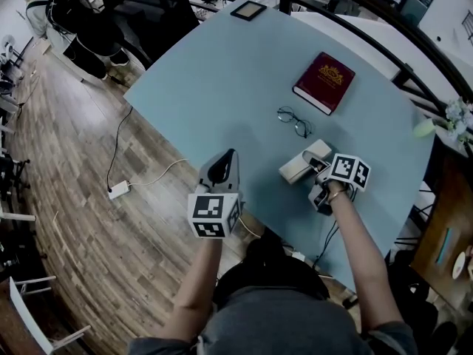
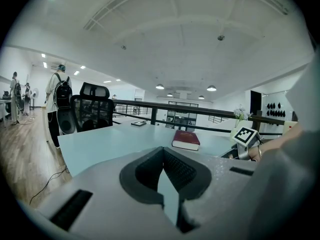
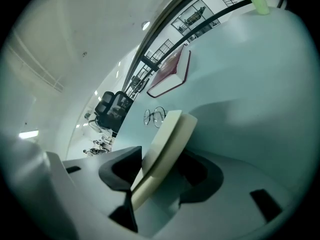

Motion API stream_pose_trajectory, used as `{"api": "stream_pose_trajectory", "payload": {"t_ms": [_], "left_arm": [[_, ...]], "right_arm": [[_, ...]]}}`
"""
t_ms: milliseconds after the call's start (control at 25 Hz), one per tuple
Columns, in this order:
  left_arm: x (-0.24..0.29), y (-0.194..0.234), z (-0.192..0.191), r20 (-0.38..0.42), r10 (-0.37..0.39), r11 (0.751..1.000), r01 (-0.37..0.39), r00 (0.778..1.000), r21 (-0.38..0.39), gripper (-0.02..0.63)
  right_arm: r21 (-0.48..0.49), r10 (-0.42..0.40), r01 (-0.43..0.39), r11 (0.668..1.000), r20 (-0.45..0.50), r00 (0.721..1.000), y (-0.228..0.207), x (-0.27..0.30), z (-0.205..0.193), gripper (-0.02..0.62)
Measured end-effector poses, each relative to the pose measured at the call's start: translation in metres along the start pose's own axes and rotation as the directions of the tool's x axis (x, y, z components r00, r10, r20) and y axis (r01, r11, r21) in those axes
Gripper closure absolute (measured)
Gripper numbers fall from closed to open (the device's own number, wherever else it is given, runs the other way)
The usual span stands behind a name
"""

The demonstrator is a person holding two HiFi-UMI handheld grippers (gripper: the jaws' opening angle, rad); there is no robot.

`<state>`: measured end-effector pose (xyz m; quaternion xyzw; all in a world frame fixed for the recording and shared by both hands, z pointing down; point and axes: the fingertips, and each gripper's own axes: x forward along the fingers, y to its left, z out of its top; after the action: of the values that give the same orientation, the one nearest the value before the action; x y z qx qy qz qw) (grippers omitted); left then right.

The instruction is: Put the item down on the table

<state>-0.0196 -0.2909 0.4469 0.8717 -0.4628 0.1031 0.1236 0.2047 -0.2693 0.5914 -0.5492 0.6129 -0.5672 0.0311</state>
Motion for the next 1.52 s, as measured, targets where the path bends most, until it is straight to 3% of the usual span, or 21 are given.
{"api": "stream_pose_trajectory", "payload": {"t_ms": [600,960,1280,1520], "left_arm": [[0.0,-0.004,-0.004,-0.009,-0.013,1.0,0.013,1.0,-0.007,0.601],[0.0,-0.006,-0.007,-0.011,-0.022,1.0,0.022,1.0,-0.01,0.601],[-0.001,-0.011,-0.006,-0.009,-0.036,0.999,0.036,0.999,-0.007,0.601],[-0.006,-0.012,-0.006,-0.009,-0.037,0.999,0.037,0.999,0.001,0.601]], "right_arm": [[-0.121,-0.11,0.11,0.986,0.014,0.994,-0.008,-0.008,0.002,0.299],[-0.23,-0.228,0.231,0.945,0.04,0.973,-0.022,-0.02,0.006,0.227],[-0.272,-0.266,0.277,0.921,0.077,0.961,-0.03,-0.026,0.007,0.239],[-0.31,-0.242,0.285,0.907,0.169,0.955,-0.024,-0.039,0.014,0.259]]}}
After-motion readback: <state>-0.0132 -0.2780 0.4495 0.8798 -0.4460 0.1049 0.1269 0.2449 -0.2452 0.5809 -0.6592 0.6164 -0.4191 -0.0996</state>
